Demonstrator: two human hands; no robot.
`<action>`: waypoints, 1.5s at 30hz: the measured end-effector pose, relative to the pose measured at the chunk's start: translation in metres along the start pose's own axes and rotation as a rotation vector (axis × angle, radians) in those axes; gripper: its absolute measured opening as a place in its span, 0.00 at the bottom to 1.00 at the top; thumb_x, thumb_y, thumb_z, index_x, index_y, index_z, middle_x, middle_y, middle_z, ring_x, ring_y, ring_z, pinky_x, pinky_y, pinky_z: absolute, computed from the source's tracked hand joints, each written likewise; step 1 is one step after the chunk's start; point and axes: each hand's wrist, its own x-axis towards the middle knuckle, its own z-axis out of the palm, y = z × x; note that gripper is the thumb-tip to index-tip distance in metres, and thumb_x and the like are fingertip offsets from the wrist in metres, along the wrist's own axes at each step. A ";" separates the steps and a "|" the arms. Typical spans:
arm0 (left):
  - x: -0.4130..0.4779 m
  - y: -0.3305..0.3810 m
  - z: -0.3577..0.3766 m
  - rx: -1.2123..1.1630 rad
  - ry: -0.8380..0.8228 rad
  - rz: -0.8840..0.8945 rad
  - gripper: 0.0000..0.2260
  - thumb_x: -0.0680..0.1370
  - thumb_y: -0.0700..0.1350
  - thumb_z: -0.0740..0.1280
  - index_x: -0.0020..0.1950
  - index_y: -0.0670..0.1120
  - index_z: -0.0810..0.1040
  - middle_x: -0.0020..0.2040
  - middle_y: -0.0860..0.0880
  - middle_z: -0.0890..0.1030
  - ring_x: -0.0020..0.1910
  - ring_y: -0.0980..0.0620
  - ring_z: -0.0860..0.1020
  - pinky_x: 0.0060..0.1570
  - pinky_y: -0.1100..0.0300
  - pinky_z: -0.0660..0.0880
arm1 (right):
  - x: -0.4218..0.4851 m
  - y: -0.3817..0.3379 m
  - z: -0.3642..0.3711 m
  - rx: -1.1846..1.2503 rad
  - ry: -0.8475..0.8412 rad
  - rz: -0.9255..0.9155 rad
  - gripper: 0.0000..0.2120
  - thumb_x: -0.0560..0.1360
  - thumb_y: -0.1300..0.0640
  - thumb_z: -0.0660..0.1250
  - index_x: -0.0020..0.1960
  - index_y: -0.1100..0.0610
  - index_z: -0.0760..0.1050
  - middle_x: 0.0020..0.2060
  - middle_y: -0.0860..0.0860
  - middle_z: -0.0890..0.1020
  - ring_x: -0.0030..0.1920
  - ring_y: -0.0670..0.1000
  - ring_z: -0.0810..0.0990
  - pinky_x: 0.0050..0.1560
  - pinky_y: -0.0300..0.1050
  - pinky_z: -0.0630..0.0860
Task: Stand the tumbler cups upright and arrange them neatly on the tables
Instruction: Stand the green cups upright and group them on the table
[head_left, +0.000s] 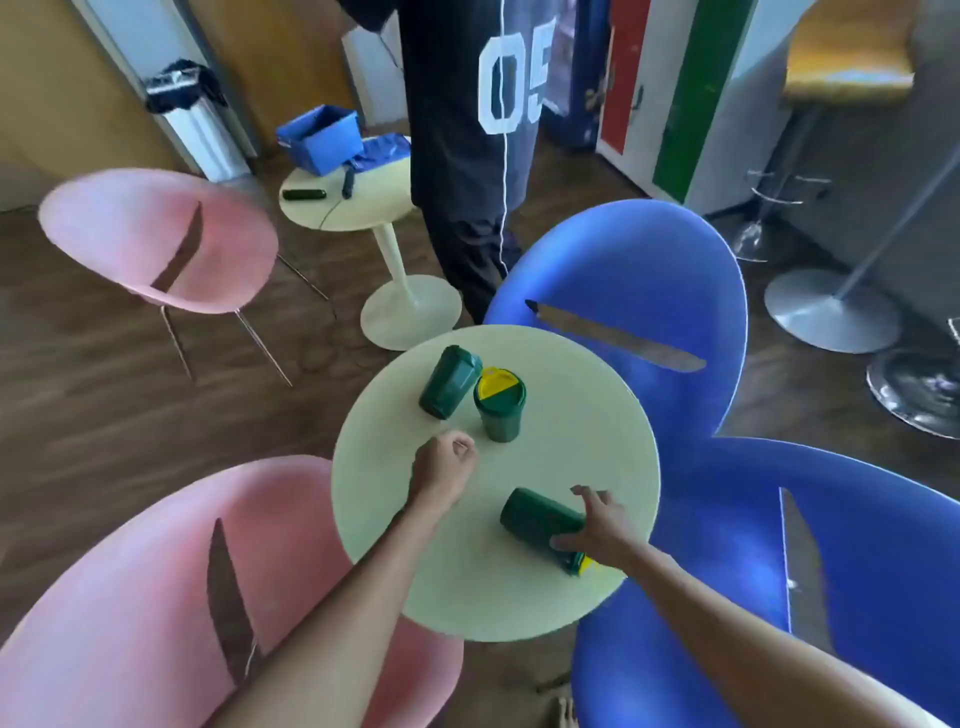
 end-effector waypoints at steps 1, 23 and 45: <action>0.011 0.003 0.006 -0.017 -0.004 0.008 0.09 0.76 0.41 0.66 0.55 0.44 0.82 0.52 0.43 0.84 0.53 0.44 0.81 0.49 0.58 0.75 | 0.005 0.005 0.004 -0.036 -0.017 0.017 0.45 0.67 0.46 0.76 0.77 0.52 0.57 0.71 0.59 0.65 0.70 0.60 0.65 0.68 0.48 0.65; 0.161 -0.001 0.040 -0.336 -0.340 -0.002 0.27 0.71 0.40 0.75 0.69 0.48 0.72 0.60 0.51 0.75 0.62 0.48 0.76 0.61 0.56 0.72 | 0.005 -0.043 0.055 0.373 0.278 0.203 0.39 0.62 0.45 0.75 0.69 0.48 0.63 0.59 0.51 0.70 0.58 0.51 0.65 0.56 0.43 0.65; 0.188 -0.023 0.044 -0.423 -0.447 0.087 0.26 0.70 0.44 0.77 0.66 0.49 0.75 0.62 0.47 0.79 0.64 0.51 0.75 0.60 0.55 0.76 | 0.073 -0.125 0.023 0.212 0.423 0.360 0.43 0.66 0.28 0.65 0.73 0.50 0.60 0.65 0.56 0.68 0.67 0.61 0.65 0.64 0.55 0.68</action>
